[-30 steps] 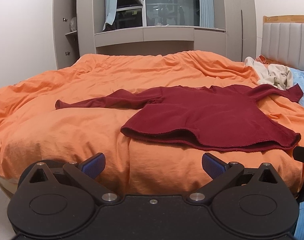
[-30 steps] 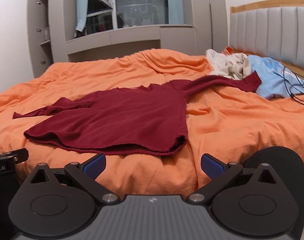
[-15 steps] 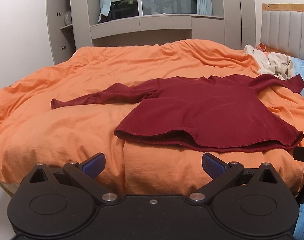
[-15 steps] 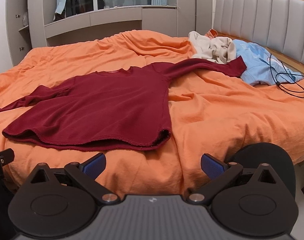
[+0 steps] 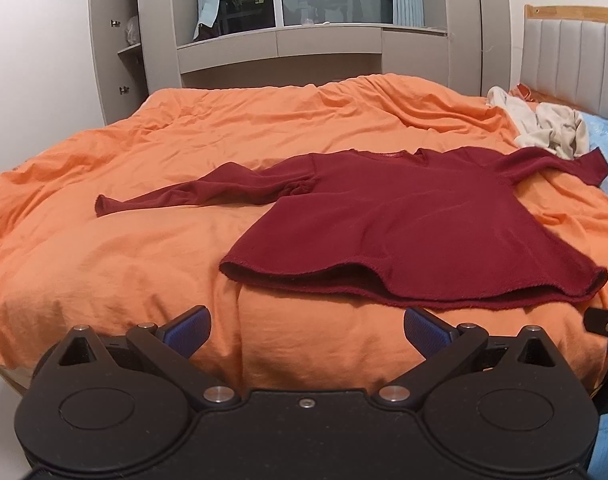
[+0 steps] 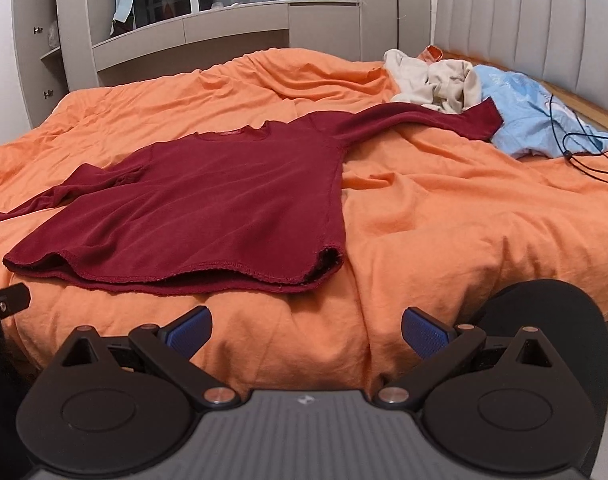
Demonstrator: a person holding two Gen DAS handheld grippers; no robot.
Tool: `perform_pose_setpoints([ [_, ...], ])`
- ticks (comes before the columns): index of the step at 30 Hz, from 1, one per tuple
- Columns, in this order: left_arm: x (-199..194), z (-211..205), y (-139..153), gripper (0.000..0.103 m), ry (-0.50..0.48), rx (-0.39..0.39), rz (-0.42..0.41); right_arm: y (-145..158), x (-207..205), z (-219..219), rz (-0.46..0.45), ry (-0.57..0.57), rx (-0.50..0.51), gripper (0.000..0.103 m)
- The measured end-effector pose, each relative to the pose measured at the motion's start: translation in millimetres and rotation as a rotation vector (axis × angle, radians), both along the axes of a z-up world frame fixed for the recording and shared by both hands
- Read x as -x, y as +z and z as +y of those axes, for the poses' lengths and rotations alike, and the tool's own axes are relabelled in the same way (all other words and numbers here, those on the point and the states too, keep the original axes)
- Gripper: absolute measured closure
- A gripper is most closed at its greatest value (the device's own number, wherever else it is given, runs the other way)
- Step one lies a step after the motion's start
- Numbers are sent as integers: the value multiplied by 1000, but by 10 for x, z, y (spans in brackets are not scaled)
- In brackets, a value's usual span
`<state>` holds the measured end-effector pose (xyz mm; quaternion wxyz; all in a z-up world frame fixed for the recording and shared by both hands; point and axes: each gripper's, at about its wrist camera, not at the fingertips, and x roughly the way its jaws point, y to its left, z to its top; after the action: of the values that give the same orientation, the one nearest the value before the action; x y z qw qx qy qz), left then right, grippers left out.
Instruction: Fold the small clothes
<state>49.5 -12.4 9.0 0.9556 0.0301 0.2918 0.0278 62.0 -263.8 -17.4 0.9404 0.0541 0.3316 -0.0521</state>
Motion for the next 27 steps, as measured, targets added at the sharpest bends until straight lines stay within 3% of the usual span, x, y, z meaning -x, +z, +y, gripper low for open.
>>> perform_pose_setpoints([
  [16, -412, -45, 96, 0, -17, 40, -14, 131, -359, -60, -43, 66, -1, 0],
  [23, -910, -167, 144, 0, -52, 23, -29, 121, -898, -375, -69, 103, -75, 0],
  [27, -1348, -304, 183, 0, -113, 39, -49, 143, -1228, -765, -142, 133, -175, 0],
])
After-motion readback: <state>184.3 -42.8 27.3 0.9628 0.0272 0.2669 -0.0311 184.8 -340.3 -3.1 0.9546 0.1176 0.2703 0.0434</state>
